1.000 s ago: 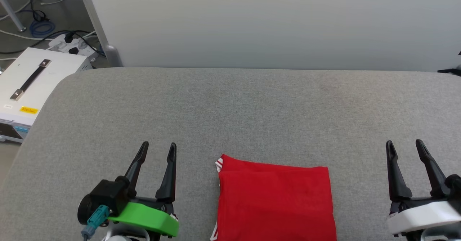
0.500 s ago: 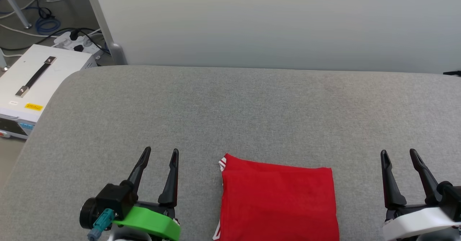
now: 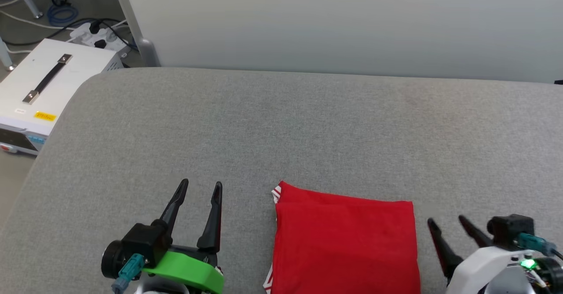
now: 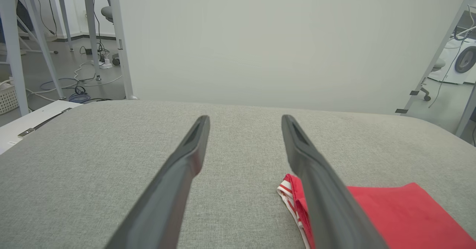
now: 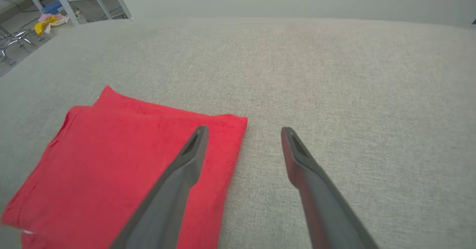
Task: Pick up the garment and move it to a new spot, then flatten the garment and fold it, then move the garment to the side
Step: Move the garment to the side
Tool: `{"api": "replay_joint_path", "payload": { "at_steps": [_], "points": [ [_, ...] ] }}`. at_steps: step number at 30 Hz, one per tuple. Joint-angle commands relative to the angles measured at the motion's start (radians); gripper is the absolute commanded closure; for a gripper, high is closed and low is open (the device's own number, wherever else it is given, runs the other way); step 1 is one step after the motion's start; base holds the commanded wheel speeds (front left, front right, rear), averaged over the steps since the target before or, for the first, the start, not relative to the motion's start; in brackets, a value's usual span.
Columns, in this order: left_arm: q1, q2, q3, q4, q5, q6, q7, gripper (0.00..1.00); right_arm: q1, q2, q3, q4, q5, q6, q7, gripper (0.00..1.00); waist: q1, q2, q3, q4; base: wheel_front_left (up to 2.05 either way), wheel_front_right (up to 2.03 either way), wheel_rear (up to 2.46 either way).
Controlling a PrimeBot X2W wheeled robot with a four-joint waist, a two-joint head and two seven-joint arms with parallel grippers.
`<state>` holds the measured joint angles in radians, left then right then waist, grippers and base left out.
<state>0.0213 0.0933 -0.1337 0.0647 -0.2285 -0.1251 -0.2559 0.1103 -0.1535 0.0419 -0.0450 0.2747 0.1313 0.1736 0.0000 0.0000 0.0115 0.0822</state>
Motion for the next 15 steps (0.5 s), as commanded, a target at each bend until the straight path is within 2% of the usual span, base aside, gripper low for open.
{"api": "replay_joint_path", "payload": {
  "at_steps": [1,4,7,15],
  "points": [
    [-0.012,-0.005,-0.003,0.004,0.006,-0.005,-0.006,0.00,-0.010,0.006,0.006,0.005,0.015,-0.001,0.065,0.00,0.0000,0.0000,0.016,0.010,0.00,0.00,0.00],
    [-0.025,-0.005,-0.010,0.007,0.005,-0.005,-0.006,0.00,-0.015,0.039,-0.007,0.016,0.043,-0.001,0.220,0.00,0.0000,0.0000,0.036,0.020,0.00,0.00,0.00],
    [-0.034,-0.005,-0.021,0.012,0.002,-0.005,-0.006,0.00,-0.024,0.060,-0.015,0.025,0.018,-0.001,0.326,0.00,0.0000,0.0000,0.053,0.032,0.00,0.00,0.00],
    [-0.061,-0.006,-0.037,0.017,-0.001,-0.005,-0.006,0.00,-0.059,0.097,-0.052,0.071,-0.024,-0.001,0.440,0.00,0.0000,0.0000,0.094,0.064,0.00,0.00,0.00]
  ]
}}
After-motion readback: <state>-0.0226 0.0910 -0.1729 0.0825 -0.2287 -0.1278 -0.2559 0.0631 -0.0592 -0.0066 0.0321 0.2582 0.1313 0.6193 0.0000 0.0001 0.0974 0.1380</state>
